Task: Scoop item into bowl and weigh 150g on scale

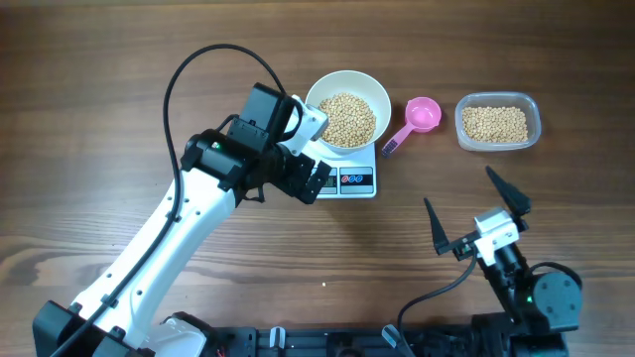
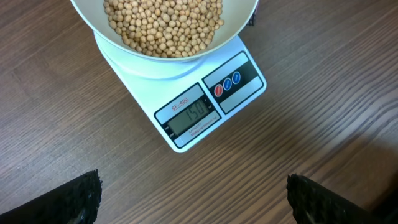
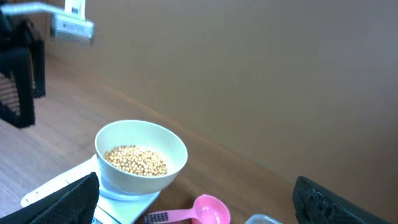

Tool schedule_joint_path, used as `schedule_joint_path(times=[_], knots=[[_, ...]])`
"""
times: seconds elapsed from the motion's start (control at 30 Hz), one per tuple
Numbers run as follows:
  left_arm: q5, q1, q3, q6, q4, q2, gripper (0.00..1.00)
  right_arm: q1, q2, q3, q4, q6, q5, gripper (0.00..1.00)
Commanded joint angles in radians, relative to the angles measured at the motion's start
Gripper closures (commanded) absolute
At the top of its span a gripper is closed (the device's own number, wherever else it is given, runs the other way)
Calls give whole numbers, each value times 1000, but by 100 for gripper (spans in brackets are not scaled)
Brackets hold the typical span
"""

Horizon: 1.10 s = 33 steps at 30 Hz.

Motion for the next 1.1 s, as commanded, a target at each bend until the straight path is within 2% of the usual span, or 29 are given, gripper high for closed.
schedule_joint_path(times=[0.0, 0.27, 0.47, 1.07], knots=[[-6, 6, 14, -10, 0, -21, 0, 5, -83, -77, 30, -12, 11, 0], [-6, 6, 14, -10, 0, -21, 0, 6, -82, -216, 136, -12, 23, 0], [-6, 6, 14, -9, 0, -21, 0, 32, -82, -216, 117, -96, 18, 0], [-6, 6, 14, -10, 0, -21, 0, 32, -81, -216, 117, -98, 18, 0]])
